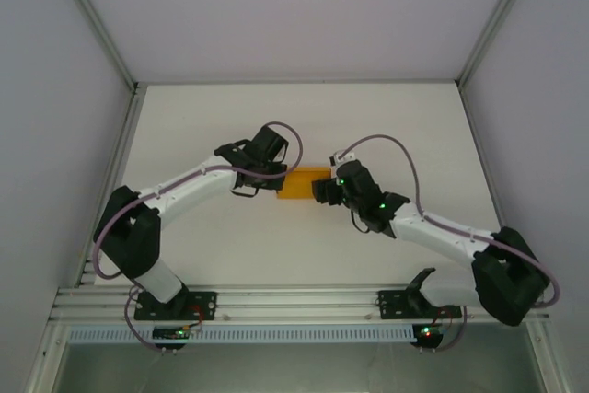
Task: Assemble paper box
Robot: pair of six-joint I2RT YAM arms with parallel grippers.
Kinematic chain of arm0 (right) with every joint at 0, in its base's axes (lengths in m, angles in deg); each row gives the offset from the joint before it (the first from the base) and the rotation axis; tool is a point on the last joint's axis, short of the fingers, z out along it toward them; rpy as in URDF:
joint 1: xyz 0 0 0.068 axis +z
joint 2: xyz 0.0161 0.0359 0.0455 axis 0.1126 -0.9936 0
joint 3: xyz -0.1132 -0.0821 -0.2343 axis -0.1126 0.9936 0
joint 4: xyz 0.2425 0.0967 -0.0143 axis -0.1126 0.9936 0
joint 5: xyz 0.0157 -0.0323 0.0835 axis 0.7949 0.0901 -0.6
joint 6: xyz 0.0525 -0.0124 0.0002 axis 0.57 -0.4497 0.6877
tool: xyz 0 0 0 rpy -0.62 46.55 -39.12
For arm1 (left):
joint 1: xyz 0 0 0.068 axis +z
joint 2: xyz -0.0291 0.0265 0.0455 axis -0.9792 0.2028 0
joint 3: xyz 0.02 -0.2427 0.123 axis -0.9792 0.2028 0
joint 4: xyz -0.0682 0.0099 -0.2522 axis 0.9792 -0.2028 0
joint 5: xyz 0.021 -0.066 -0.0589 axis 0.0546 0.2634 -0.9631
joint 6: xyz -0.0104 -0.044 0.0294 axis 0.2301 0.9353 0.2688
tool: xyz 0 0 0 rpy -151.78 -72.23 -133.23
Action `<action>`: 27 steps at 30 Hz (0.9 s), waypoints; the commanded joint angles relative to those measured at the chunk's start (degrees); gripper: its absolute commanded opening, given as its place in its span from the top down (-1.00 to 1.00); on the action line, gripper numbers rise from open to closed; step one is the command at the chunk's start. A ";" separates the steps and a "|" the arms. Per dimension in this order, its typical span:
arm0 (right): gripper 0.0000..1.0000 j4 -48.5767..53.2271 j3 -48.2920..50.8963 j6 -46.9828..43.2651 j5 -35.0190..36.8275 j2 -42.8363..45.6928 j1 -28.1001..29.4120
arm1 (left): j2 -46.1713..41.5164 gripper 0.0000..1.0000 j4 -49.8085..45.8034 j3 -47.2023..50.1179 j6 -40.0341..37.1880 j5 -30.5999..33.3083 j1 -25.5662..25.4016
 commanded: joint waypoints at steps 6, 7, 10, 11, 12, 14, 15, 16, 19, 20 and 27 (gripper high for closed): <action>-0.90 -0.62 -4.92 -3.41 -13.21 3.60 -7.40 | 4.13 1.00 -7.25 0.96 -1.65 -2.32 -0.63; -0.90 -0.78 -5.26 -2.91 -12.69 2.96 -8.03 | 4.15 1.00 -7.24 0.78 -1.91 -2.49 -0.69; -0.85 0.10 -7.05 -1.73 -13.58 -0.99 -9.93 | 4.57 1.00 -7.80 -0.03 -2.19 -1.98 -0.70; -0.84 1.50 -7.91 -0.83 -13.70 -2.67 -10.51 | 4.73 1.00 -7.76 -0.24 -2.34 -2.09 -0.69; -0.81 2.65 -8.51 -0.20 -14.08 -4.16 -11.09 | 4.72 1.00 -7.69 -0.29 -2.41 -2.39 -0.70; -0.76 4.60 -8.72 1.63 -14.19 -7.02 -12.42 | 4.72 1.00 -7.71 -0.73 -2.61 -2.29 -0.65; -0.72 5.11 -8.57 2.17 -14.53 -8.01 -13.06 | 4.74 1.00 -7.78 -0.85 -2.74 -2.29 -0.69; -0.69 5.31 -7.88 2.69 -14.58 -8.75 -13.39 | 4.59 1.00 -7.96 -1.17 -2.88 -2.14 -0.66; -0.56 3.48 -4.30 3.95 -14.38 -9.81 -13.54 | 3.61 0.92 -7.86 -1.86 -4.44 -2.08 -0.68; -0.53 2.70 -2.96 4.41 -14.38 -10.10 -13.54 | 3.29 0.85 -7.88 -2.20 -5.40 -2.61 -0.60; -0.29 -2.22 2.94 8.61 -13.44 -12.73 -12.35 | -0.16 0.29 -10.43 -6.94 -11.28 -7.27 -0.12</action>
